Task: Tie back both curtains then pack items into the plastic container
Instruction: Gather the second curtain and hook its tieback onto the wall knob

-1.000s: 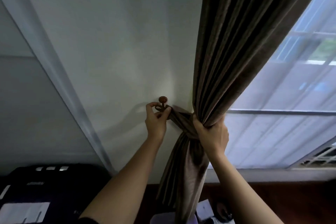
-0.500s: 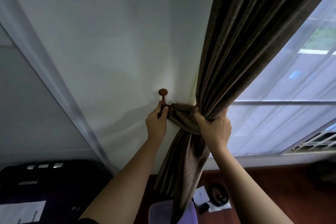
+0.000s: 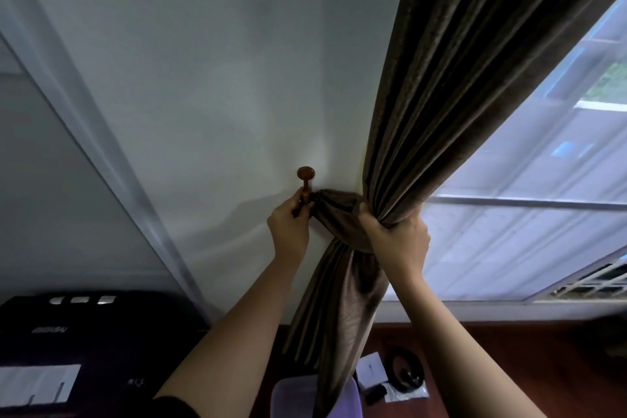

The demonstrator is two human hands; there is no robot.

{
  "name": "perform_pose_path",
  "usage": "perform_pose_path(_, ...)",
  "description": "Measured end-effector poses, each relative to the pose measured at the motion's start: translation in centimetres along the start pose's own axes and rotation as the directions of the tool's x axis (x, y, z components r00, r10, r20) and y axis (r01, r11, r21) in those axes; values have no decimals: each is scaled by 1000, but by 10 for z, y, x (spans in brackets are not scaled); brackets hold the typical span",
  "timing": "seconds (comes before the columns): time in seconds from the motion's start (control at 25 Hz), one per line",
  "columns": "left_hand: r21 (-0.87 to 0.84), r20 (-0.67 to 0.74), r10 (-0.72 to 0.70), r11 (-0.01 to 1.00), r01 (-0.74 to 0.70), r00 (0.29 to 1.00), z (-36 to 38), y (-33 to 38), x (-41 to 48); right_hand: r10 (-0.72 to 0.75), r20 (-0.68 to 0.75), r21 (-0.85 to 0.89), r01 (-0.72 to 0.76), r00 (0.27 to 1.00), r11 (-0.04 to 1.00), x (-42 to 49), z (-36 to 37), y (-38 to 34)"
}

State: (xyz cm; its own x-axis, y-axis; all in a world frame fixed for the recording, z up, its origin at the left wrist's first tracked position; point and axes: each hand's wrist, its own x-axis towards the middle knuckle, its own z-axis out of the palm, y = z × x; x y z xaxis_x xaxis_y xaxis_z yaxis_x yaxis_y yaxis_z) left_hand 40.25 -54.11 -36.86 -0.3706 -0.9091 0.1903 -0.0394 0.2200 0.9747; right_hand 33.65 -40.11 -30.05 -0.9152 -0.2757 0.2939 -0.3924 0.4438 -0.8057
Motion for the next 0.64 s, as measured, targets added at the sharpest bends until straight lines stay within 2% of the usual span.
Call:
perform_pose_path(0.16, 100, -97, 45, 994, -35, 994, 1, -3, 0, -3, 26, 1, 3, 1000, 1000, 1, -1, 0)
perform_pose_path(0.24, 126, -18, 60, 990, -58, 998, -6, -10, 8, -11, 84, 46, 7, 996, 999, 4, -4, 4)
perform_pose_path(0.36, 3, 113, -16, 1000, 16, 993, -15, -16, 18, -41, 173, 118, 20, 984, 993, 13, -8, 17)
perform_pose_path(0.44, -2, 130, -46, 999, 46, 990, -17, -15, 20, -59, 207, 140, 30, 977, 990, 14, -8, 22)
perform_pose_path(0.52, 68, 107, -1, 998, -6, 994, -14, -12, 23, -83, 235, 149, 49, 968, 988, 15, -8, 22)
perform_pose_path(0.64, 298, 44, 112, 947, -120, 993, -9, -11, 28, -137, 330, 149, 92, 934, 985, 17, -10, 24)
